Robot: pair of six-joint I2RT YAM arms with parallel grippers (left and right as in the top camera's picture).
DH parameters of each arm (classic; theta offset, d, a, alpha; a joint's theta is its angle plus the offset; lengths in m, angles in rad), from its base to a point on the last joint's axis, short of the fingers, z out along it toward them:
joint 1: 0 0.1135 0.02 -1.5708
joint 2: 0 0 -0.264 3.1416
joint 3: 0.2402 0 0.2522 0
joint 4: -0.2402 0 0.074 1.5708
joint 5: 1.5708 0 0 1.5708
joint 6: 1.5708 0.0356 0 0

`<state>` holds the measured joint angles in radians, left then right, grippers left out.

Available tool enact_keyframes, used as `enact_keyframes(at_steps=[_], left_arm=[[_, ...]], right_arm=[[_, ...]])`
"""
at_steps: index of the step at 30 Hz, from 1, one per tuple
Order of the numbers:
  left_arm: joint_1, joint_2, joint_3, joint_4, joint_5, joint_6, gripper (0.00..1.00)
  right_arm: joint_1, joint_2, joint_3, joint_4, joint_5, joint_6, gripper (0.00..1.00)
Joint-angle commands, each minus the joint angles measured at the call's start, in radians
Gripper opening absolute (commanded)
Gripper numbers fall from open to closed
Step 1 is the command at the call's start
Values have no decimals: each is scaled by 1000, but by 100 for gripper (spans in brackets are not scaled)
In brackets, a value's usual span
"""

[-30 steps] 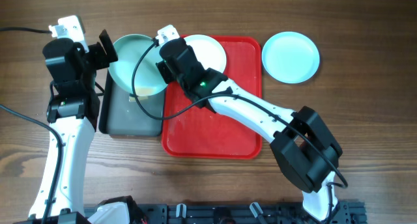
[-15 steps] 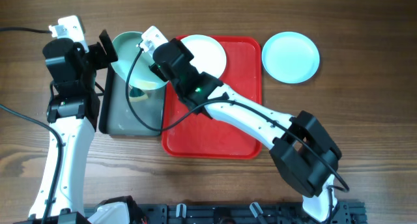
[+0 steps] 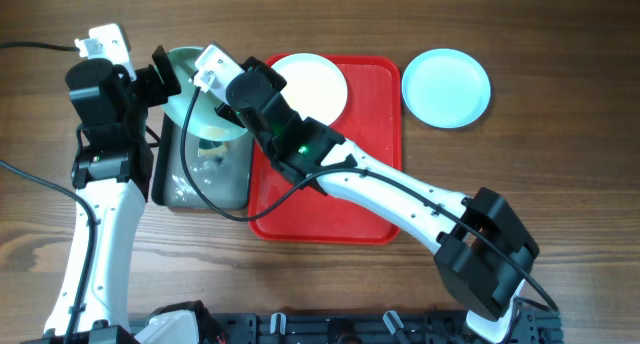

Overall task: Clean dirty plates on tray and stack at the side
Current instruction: 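Carry the blue plate left over the black tray with the right gripper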

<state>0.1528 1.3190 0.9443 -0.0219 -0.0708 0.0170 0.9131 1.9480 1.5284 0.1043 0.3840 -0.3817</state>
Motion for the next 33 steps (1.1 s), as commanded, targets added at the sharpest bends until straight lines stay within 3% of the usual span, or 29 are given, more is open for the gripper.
enact_keyframes(at_steps=[1,5,15,33], left_arm=[[6,-4,12,2,-10,-10,100],[6,-4,12,2,-10,-10,100],[6,-4,12,2,-10,-10,100],[6,-4,12,2,-10,-10,100]], right_arm=[[20,-45,15,15,16,-145,4],[55,-45,15,23,23,-221,4],[66,-45,15,17,41,-214,4],[60,-41,14,-13,45,-35,4]])
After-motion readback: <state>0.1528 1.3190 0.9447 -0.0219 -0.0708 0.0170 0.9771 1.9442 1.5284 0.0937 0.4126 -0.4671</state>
